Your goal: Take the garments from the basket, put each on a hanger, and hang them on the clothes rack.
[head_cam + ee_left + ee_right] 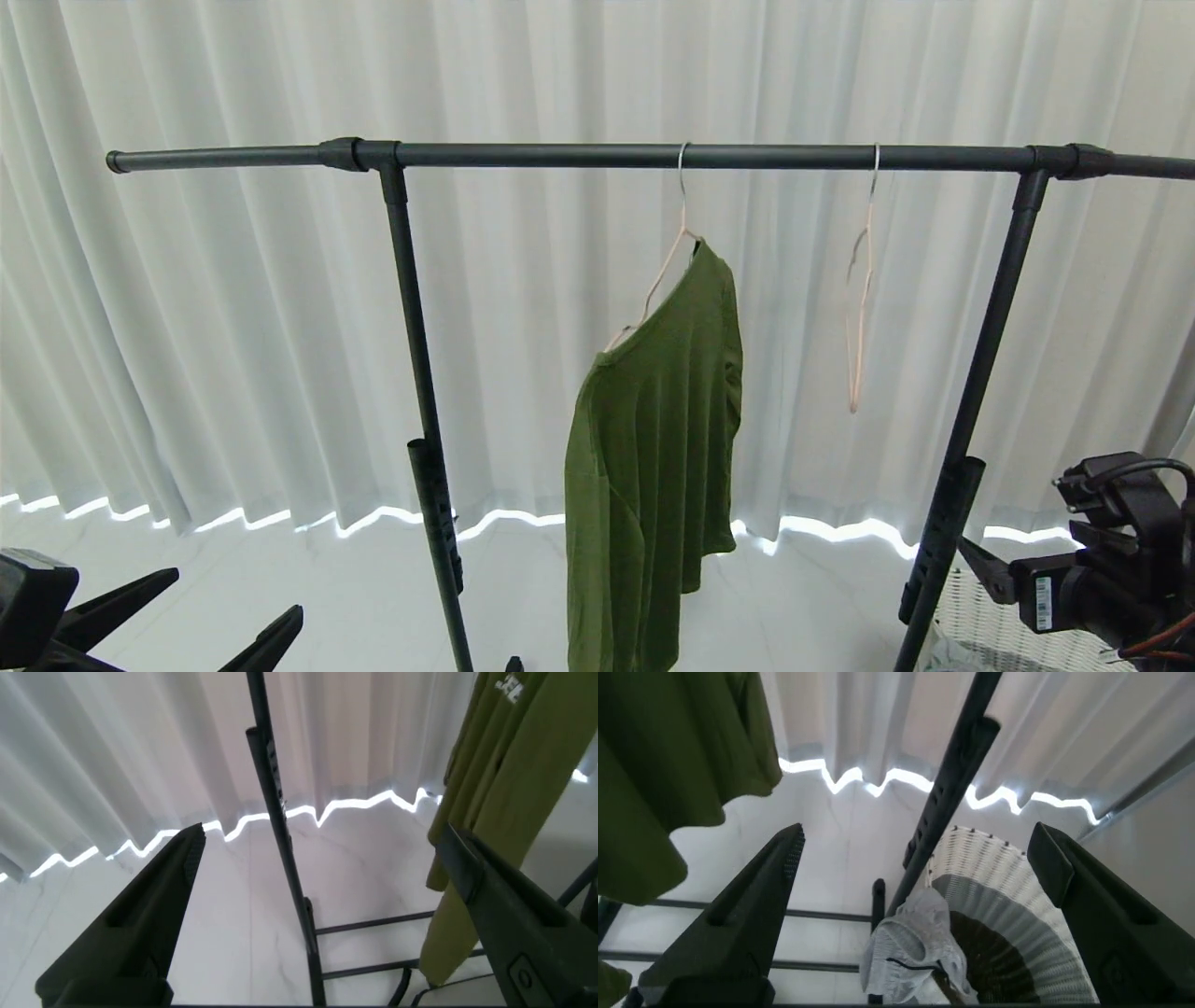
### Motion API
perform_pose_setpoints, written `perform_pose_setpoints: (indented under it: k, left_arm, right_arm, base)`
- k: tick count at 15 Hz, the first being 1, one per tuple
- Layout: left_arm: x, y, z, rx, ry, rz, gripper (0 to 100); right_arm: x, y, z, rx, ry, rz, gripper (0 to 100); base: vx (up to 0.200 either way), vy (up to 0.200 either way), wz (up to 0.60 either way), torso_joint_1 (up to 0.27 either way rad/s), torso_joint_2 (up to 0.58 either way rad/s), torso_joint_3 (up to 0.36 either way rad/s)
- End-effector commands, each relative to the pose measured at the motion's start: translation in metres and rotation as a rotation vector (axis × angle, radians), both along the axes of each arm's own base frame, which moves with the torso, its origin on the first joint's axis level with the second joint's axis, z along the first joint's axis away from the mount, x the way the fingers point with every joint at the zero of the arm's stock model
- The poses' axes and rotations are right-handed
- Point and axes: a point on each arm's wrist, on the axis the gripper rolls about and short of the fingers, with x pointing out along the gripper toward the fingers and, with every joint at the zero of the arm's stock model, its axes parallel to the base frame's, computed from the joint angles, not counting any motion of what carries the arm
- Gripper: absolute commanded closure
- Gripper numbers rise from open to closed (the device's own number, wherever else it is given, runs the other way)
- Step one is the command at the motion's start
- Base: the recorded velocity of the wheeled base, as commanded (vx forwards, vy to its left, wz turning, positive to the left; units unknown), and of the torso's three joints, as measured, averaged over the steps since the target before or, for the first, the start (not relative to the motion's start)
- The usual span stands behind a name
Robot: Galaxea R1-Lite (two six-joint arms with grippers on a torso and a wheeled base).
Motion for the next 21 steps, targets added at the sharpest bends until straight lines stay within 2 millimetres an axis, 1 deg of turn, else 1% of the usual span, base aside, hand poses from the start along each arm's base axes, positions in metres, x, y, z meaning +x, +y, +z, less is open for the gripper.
perform_pose_setpoints:
  k: [1, 4, 7, 10, 11, 15, 21]
  left_arm:
    - [0.0, 0.0, 0.0, 0.0, -0.001, 0.0, 0]
    - [0.0, 0.0, 0.0, 0.0, -0.001, 0.0, 0]
    - [0.0, 0.0, 0.0, 0.0, -0.001, 0.0, 0]
    - [-0.001, 0.0, -0.001, 0.0, 0.0, 0.0, 0]
    - [-0.001, 0.0, 0.0, 0.001, -0.001, -0.001, 0]
    - [-0.001, 0.0, -0.002, 0.018, 0.001, -0.006, 0]
    - [-0.002, 0.001, -0.005, 0.045, 0.01, -0.008, 0]
  right_arm:
    - [0.0, 0.0, -0.001, -0.003, 0.005, 0.001, 0]
    - [-0.001, 0.001, -0.001, -0.007, 0.005, 0.007, 0]
    - [-0.001, 0.001, -0.001, -0.046, 0.006, 0.025, 0]
    - [0.004, 0.003, -0.012, -0.104, 0.064, 0.043, 0]
    - [0.003, 0.002, -0.017, -0.117, 0.089, 0.038, 0]
    - [-0.013, -0.006, -0.028, -0.19, 0.149, 0.058, 0]
    - [-0.013, -0.006, -0.029, -0.212, 0.159, 0.065, 0]
  base:
    - [0.0, 0.0, 0.0, -0.217, 0.48, 0.271]
    - [0.0, 0.0, 0.0, -0.168, 0.4, 0.235]
    - [0.0, 0.0, 0.0, -0.041, 0.11, 0.064]
    - [0.0, 0.0, 0.0, 0.0, 0.0, 0.0]
    - [0.0, 0.0, 0.0, 0.0, 0.0, 0.0]
    - [0.0, 0.0, 0.0, 0.0, 0.0, 0.0]
    - [0.0, 0.0, 0.0, 0.0, 0.0, 0.0]
